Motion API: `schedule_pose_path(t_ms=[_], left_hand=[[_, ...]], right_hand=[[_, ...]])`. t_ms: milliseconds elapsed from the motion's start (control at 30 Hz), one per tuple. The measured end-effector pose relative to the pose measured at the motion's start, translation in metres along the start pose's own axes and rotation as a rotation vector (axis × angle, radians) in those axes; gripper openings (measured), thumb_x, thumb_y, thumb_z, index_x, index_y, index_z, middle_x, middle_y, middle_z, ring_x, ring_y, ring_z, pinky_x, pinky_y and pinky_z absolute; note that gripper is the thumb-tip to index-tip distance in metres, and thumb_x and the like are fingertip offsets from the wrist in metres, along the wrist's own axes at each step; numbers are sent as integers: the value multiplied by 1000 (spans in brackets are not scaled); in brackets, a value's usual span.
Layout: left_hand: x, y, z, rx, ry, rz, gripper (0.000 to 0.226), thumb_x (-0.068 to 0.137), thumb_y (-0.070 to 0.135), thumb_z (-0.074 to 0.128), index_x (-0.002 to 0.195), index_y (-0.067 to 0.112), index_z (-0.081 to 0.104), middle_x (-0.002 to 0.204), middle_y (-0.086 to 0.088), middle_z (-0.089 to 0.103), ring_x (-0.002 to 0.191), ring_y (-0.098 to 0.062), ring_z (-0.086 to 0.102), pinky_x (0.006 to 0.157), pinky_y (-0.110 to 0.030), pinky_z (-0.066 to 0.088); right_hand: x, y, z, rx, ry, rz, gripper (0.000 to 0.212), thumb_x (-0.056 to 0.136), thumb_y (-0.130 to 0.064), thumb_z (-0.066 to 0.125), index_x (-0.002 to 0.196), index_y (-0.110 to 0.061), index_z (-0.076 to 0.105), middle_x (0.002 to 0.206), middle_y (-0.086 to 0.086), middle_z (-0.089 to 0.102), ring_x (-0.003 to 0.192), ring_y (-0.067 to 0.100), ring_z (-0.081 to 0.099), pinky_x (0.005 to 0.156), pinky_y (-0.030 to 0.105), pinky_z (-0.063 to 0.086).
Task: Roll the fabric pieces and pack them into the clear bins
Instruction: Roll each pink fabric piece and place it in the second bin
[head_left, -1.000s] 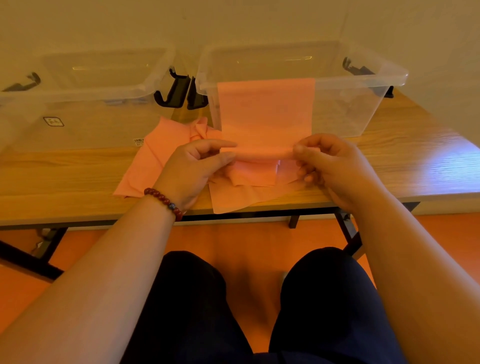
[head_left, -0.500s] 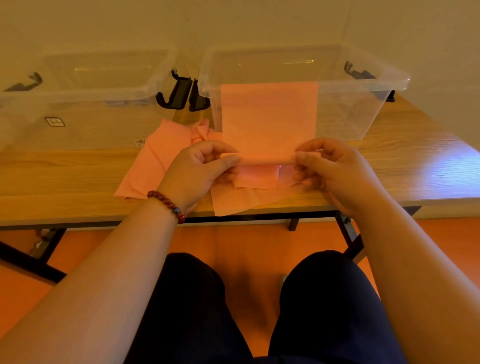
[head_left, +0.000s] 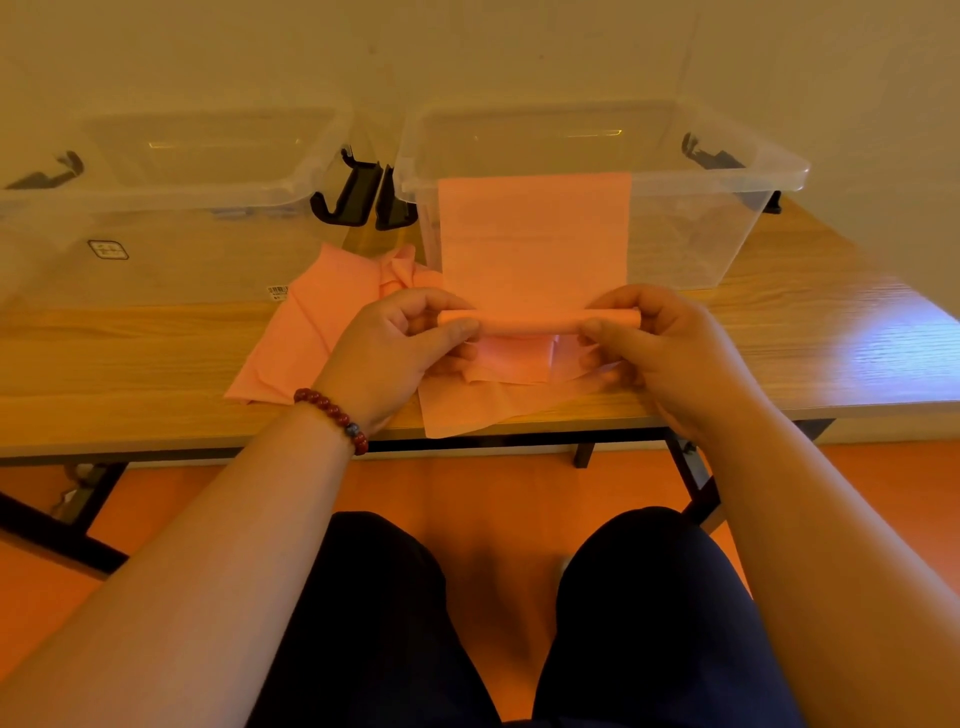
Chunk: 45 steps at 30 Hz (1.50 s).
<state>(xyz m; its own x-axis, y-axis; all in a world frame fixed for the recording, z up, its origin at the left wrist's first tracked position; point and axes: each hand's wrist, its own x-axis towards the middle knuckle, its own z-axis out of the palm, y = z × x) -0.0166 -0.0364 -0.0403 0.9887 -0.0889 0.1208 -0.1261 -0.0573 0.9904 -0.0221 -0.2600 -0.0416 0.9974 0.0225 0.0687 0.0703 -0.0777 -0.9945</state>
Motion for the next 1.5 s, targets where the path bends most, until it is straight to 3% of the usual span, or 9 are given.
schedule_pose_path(t_ms=[100,300,433,733,833,967,1067,1233,1500], left_hand=[[0,0,1,7,3,4,8,89,7,61,90,13,65,68,6,71,62,-6,66,56,-17,53],[0,-1,-1,33,-19,1,20,84,7,67,97,21,66,78,-4,72,67,-11,67,64,-22,57],[0,-1,0,25,-14,4,19,87,5,63,98,20,66,73,4,72,66,-7,67,60,-18,55],[-2,-2,3,161,-11,87,37,92,13,59,125,28,52,75,12,71,71,1,67,68,-13,52],[-2,-2,2,184,-8,108,32,93,15,57,120,31,55,73,11,70,72,1,66,69,-12,51],[-1,-3,2,147,31,96,19,90,15,61,99,31,66,78,11,70,74,-1,67,68,-15,53],[0,-3,1,101,62,98,20,84,11,68,94,27,64,82,9,68,72,-1,66,64,-14,52],[1,-4,1,83,159,85,16,78,10,74,84,18,61,73,7,70,69,-3,68,60,-15,51],[0,-5,1,80,168,103,12,80,9,73,82,20,67,70,11,72,73,-4,69,63,-14,51]], right_hand=[[0,-1,-1,-5,-21,-4,25,85,-4,70,101,-22,63,76,-1,71,70,18,69,76,49,54],[-4,-1,0,-31,9,-35,7,91,-11,64,97,-13,66,71,0,68,67,16,67,74,45,56],[-4,-1,0,-49,4,-47,4,91,-15,64,94,-15,67,71,-1,69,66,15,67,66,35,57],[2,4,-1,-87,-55,-34,27,88,-18,69,108,-33,59,77,4,69,75,27,66,66,39,52],[1,3,-2,-90,-61,-31,29,89,-15,68,109,-33,58,81,7,70,76,27,67,67,40,54],[-2,0,-1,-26,-33,-40,14,93,-10,61,103,-20,62,82,1,72,72,15,68,57,27,50],[-3,-2,-1,14,-13,-37,10,93,-10,60,100,-17,62,79,-2,72,72,13,67,57,27,50],[-4,-2,0,33,-11,-44,11,93,-10,60,100,-18,61,79,-3,72,75,12,67,61,32,49],[-3,-2,0,-12,-41,-39,23,91,-10,63,107,-26,57,95,5,71,80,15,70,60,28,50]])
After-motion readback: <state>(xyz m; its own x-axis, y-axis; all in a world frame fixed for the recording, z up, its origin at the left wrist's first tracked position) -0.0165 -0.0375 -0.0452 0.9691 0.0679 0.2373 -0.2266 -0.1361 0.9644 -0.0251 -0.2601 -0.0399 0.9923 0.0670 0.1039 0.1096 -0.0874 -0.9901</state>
